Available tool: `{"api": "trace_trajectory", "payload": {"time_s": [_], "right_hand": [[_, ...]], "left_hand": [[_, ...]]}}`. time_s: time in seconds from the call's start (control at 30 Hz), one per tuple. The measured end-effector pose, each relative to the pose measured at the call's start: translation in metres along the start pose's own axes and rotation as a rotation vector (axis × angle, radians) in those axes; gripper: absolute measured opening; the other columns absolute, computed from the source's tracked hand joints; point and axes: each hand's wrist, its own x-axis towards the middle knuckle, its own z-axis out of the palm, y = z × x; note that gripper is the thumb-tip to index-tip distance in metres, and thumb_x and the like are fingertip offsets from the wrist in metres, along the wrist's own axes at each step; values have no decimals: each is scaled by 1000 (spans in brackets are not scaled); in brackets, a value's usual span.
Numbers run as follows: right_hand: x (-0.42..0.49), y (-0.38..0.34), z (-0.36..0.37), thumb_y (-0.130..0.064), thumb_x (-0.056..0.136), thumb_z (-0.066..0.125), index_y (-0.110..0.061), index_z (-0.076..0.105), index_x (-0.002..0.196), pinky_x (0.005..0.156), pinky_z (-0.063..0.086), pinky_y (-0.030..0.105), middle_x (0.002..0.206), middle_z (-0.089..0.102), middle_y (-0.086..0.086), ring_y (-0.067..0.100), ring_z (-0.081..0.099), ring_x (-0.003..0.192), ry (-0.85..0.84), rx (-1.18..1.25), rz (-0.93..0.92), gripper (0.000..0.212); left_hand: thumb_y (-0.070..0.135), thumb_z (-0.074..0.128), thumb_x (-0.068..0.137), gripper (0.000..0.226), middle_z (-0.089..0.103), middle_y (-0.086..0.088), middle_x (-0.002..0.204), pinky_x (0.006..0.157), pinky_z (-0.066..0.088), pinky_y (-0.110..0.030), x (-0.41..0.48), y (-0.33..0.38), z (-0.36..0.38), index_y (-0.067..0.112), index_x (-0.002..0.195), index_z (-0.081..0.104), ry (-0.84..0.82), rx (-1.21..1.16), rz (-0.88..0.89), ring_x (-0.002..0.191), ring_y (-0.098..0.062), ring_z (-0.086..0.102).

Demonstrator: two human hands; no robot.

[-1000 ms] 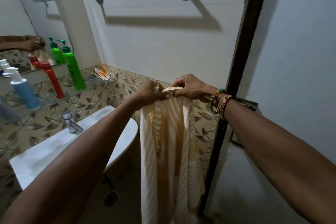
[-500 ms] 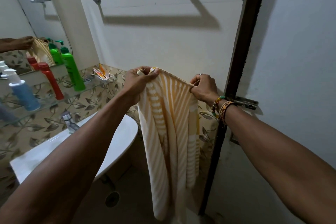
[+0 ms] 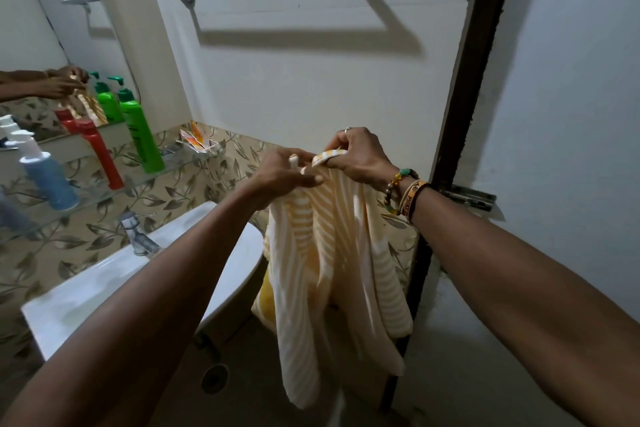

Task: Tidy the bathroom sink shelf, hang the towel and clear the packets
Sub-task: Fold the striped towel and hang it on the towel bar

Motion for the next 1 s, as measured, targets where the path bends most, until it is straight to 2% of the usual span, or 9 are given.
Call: {"api": "trace_trajectory", "payload": {"time_s": [0.13,0.2,0.37,0.43,0.57,0.7,0.83,0.93,1.0], "right_hand": [[0,3,-1,-21,67,85,-20,76,79,59,46,26,75,70,-4,12,61,72,-55,-40,3,14],[0,9,-3,-21,66,86,-21,73,77,56,43,25,72,67,-5,10,58,67,-106,-56,46,17],[-5,26,-10,-18,62,91,-15,66,73,65,50,33,76,68,4,16,61,69,-196,100,216,28],[-6,32,-14,-20,59,94,-13,68,72,66,54,35,76,70,6,17,64,70,-197,151,250,29],[-6,35,-17,-27,56,96,-16,73,65,57,55,25,68,72,-1,10,68,63,-205,233,270,27],[-5,31,-14,-15,63,93,-15,74,70,56,53,20,70,70,-2,8,65,64,-226,280,221,20],[-3,14,-5,-13,69,88,-12,78,83,71,54,30,82,74,3,12,64,76,-294,154,96,17],[-1,1,2,-12,70,84,-16,80,88,74,53,29,88,74,1,13,65,83,-306,97,14,18],[1,-3,3,-13,71,82,-18,80,88,73,54,30,87,72,-4,14,65,86,-301,65,-10,18]], "left_hand": [[10,80,81,14,71,-15,86,69,48,-37,3,1,8,9,94,78,178,81,24,74,-19,58],[11,80,81,8,72,-9,83,68,52,-33,6,3,6,14,88,77,280,49,9,73,-16,61],[18,80,79,11,69,10,72,66,53,-22,16,0,-4,25,75,73,573,-101,-97,70,-9,64],[16,80,77,8,72,5,77,74,58,-28,19,-5,-9,21,83,77,649,-144,-126,75,-12,66],[17,81,78,9,76,-5,90,83,61,-40,19,-16,-15,19,87,78,689,-90,-228,87,-23,72],[1,84,69,27,74,-1,85,74,62,-33,14,-20,-18,25,73,73,561,-50,-270,82,-17,71],[-11,85,62,48,73,-3,97,67,60,-26,7,-8,-16,18,99,75,118,-24,-117,85,-18,71],[-3,86,69,38,76,-5,92,68,59,-25,3,1,-6,12,102,76,-117,47,-5,78,-13,70],[7,86,73,27,73,-9,85,67,55,-29,3,1,-2,6,98,76,-117,163,17,72,-13,65]]}}
